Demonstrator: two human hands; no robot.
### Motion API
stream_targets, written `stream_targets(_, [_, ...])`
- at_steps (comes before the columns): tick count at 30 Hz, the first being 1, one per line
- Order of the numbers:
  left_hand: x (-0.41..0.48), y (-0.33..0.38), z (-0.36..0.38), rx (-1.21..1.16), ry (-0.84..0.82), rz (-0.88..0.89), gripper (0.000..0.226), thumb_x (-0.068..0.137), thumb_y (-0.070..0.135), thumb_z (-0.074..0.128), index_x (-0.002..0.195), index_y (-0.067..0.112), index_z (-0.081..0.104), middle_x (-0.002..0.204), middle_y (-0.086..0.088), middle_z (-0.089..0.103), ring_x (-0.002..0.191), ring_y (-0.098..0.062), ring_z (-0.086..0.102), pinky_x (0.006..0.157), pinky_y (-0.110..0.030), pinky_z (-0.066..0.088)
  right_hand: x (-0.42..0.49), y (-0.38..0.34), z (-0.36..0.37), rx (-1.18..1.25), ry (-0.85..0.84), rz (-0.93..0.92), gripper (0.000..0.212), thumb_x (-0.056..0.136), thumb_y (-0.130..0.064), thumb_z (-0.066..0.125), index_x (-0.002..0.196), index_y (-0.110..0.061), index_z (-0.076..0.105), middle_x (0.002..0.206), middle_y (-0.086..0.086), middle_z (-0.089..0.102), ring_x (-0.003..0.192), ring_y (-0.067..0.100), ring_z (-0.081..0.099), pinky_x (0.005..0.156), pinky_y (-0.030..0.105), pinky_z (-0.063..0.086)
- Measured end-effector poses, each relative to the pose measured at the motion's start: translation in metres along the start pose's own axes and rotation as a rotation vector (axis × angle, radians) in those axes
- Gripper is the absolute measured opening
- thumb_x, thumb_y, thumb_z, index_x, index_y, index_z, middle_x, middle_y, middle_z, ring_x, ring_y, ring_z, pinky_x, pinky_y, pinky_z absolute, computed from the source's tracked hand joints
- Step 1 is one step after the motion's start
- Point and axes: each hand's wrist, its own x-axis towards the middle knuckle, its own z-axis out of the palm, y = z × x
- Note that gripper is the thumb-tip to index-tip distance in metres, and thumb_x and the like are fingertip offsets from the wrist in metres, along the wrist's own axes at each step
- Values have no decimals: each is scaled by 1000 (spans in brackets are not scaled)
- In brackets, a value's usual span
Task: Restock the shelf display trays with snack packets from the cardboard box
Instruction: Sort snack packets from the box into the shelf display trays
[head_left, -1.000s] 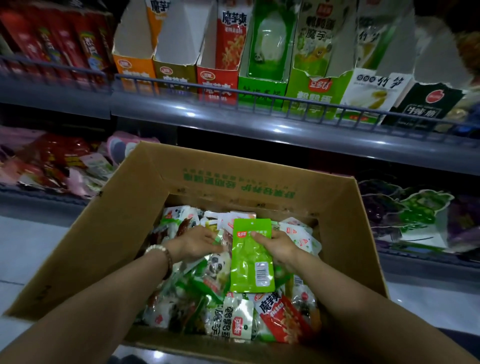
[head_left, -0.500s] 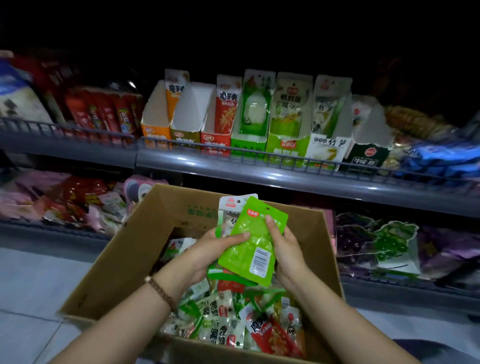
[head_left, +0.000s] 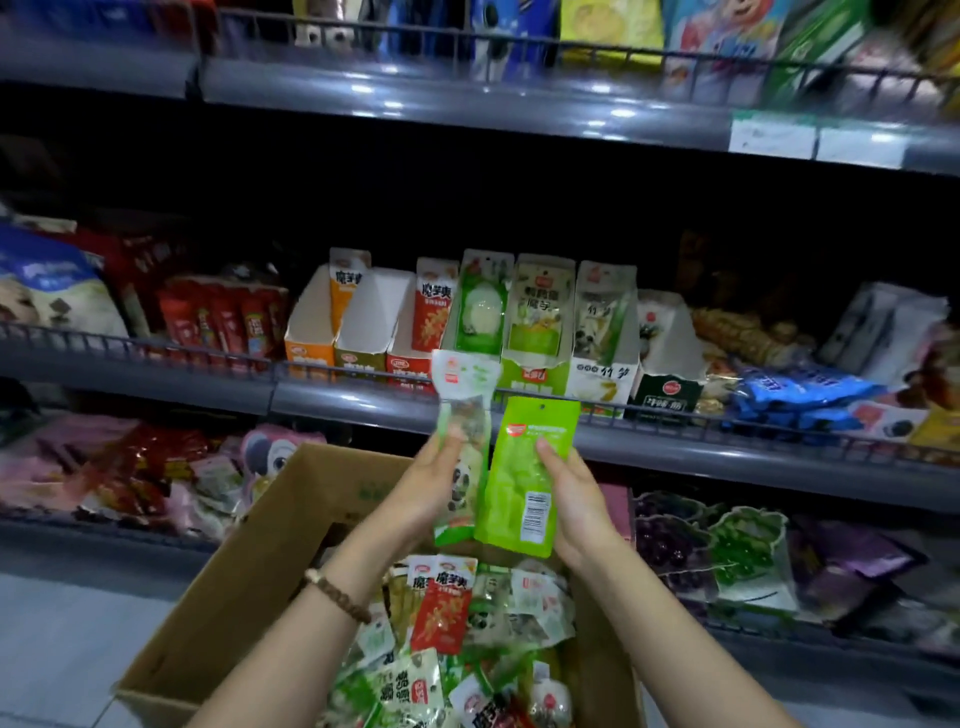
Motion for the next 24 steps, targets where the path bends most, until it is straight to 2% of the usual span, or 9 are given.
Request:
stream_targets(2, [1,6,15,94,-95,76,39,102,37,25,138,30,36,137,10,44,121,-4,42,92,-9,33,-2,-2,17,62,-86,62,43,96,-42,41,130,-18,54,113,8,68,100,22,66,86,40,52])
stream_targets(4, [2,10,23,55,-141,64,44,100,42,29,142,30,33,138,16,39,126,0,37,99,-13,27,-2,-5,29,140,-128,80,48,98,-50,28,131,-24,51,123,7,63,112,18,58,96,36,44])
stream_targets(6, [5,10,22,-23,-163,39,39,95,39,46,133,30,42,125,19,52,112,3,51,93,-15,39,0,-7,31,174,-131,88,49,99,-49,24,133,-24,50,132,8,57,123,21,51,108,37,35])
stream_targets(8, [8,4,19,-32,-146,20,40,89,18,62,126,22,49,108,12,65,97,0,61,84,-17,49,2,-9,29,130,-163,83,46,101,-44,25,132,-23,52,133,9,55,118,22,54,101,36,42])
stream_targets(11, [12,1,6,-123,-62,-58,30,86,-1,61,110,17,58,96,2,71,87,-12,67,80,-28,54,10,-21,18,-134,-165,2,36,100,-31,39,133,-24,50,120,-1,60,94,7,61,67,22,52])
stream_targets(13, [16,1,-7,-143,-63,-76,23,86,7,63,107,16,61,98,-2,73,88,-16,69,80,-29,55,16,-35,6,-444,-155,-121,44,96,-21,51,138,-30,41,121,-8,58,98,3,60,71,15,50])
stream_targets(15, [21,4,-17,-83,-85,-83,27,85,17,67,111,15,61,103,-2,73,95,-17,69,82,-29,54,25,-50,-4,-666,-193,-194,59,91,-17,60,141,-36,34,133,-7,50,111,7,57,84,20,48])
stream_targets(20, [41,18,-24,96,-180,-78,27,83,30,69,108,22,64,101,4,73,95,-12,69,85,-26,52,46,-99,-5,-625,-323,-128,49,88,-11,61,131,-29,47,104,8,72,91,21,70,75,32,59])
stream_targets(24, [65,34,-22,108,-206,-40,41,73,39,72,110,24,62,103,5,73,97,-12,68,92,-31,51,77,-122,-7,-592,-331,-24,45,85,-9,64,127,-22,55,105,12,71,93,23,69,79,33,58])
